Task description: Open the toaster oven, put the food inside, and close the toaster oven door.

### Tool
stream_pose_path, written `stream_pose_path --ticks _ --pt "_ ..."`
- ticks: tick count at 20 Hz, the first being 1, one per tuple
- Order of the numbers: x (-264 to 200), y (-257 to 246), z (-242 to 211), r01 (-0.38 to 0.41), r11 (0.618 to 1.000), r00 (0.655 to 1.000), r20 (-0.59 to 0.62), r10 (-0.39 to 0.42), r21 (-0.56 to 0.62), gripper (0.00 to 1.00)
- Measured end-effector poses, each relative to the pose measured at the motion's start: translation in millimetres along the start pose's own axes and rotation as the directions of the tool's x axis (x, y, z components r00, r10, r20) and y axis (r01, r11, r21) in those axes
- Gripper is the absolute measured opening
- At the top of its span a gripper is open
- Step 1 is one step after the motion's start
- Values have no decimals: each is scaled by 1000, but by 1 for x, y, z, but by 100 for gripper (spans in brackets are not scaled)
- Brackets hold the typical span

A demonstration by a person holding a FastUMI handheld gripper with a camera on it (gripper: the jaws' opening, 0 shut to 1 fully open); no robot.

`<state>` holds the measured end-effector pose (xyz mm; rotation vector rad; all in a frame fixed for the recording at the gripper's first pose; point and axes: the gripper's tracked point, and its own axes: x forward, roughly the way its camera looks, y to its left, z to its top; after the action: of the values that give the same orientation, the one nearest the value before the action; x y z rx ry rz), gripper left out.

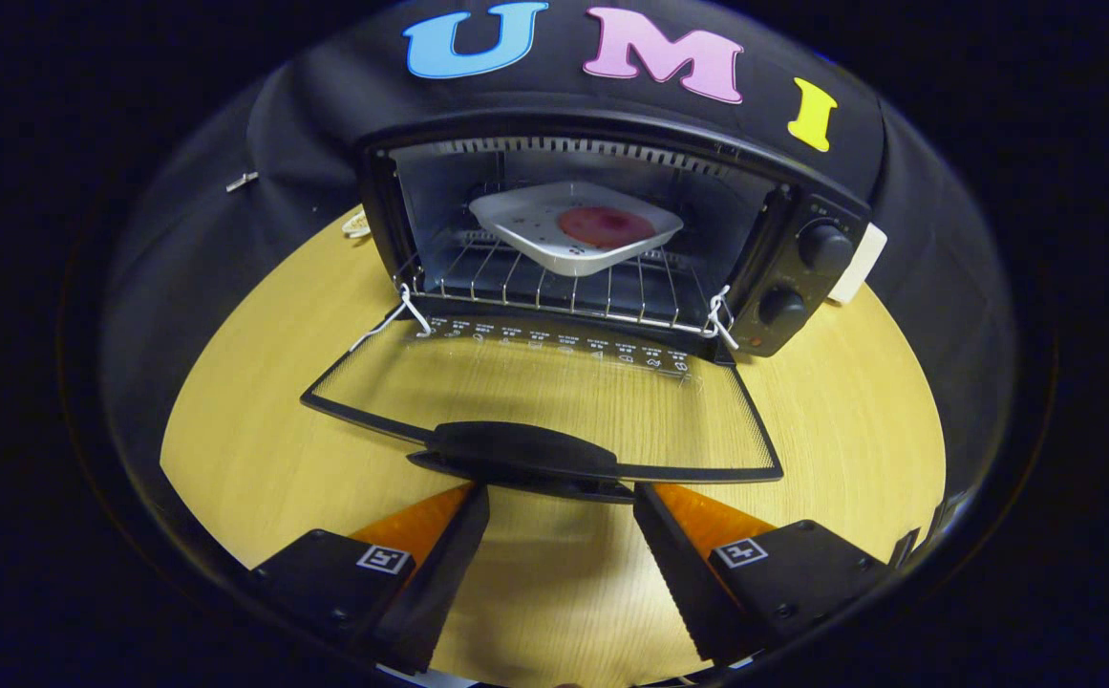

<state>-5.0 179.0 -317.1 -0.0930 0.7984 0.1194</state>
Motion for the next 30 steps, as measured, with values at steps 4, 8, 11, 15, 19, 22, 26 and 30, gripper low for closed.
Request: stream_pose_path --ticks 4,8,11,15,19,22,26,30 --pt "-27 -3 31 -33 999 994 108 37 -35 99" --pt "-47 -6 82 -43 998 971 232 51 -36 99" --pt "-57 -19 113 -23 1000 962 272 26 -13 100" --pt "-92 -43 156 -27 1000 925 380 22 8 100" --pt "-131 -80 173 -21 1000 884 466 29 -22 99" --pt "-166 -108 180 -28 1000 865 502 20 7 99" --pt "-217 -161 192 -1 995 820 569 -58 103 99" --pt "-253 -205 185 7 985 794 597 -110 173 99"
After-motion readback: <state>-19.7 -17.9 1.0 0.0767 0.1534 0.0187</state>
